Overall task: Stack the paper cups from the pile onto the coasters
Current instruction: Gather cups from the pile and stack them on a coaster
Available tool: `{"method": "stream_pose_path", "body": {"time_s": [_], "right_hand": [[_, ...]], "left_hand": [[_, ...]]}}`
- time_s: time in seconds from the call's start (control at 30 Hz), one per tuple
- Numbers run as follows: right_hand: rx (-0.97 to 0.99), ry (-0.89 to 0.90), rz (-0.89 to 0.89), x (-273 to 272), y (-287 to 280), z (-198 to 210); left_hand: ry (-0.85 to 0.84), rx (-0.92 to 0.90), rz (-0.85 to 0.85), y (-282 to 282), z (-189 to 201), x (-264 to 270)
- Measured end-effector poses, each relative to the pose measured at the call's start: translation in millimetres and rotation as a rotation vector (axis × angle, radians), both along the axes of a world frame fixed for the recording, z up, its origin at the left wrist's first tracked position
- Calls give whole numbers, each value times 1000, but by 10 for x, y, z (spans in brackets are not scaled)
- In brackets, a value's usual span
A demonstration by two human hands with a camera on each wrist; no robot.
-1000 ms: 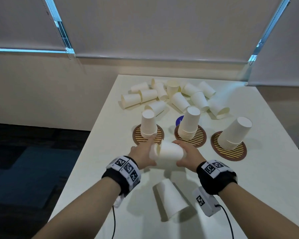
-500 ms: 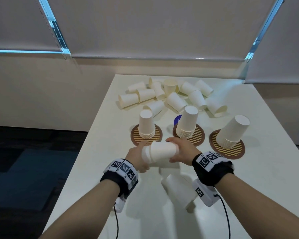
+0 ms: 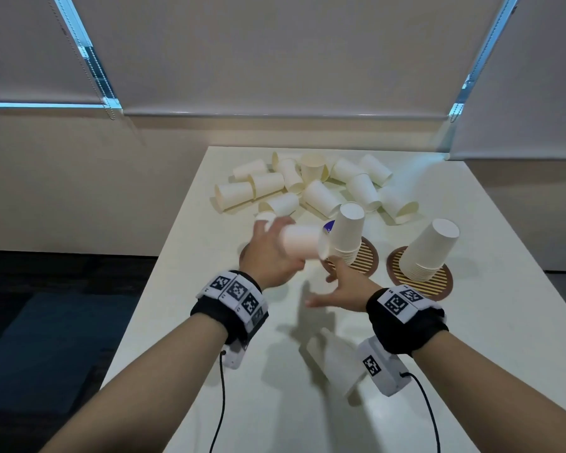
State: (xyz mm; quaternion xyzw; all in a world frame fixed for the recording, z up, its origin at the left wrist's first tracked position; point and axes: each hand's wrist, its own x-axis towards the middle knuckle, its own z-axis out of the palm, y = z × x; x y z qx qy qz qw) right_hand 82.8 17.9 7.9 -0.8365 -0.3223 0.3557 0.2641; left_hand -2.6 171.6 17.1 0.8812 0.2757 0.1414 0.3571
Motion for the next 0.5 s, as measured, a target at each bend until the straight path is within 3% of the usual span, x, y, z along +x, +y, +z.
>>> {"method": "stream_pose_path", "body": {"time_s": [0.1,0.17,0.33,0.5], "right_hand": [[-356,-38,80,-19,-91,-34],[-490,-33,138,-80,-109,-81],[-625,-56,272,-207,-40,-301],[-624,-44,277,-281,5,-386]], "left_hand": [[-204,-130,170,126,125,108],[-276,-222,223,218,137,167],[-248,-312,323,378,31,284],[-194,-298,324,450,-130,325]]}}
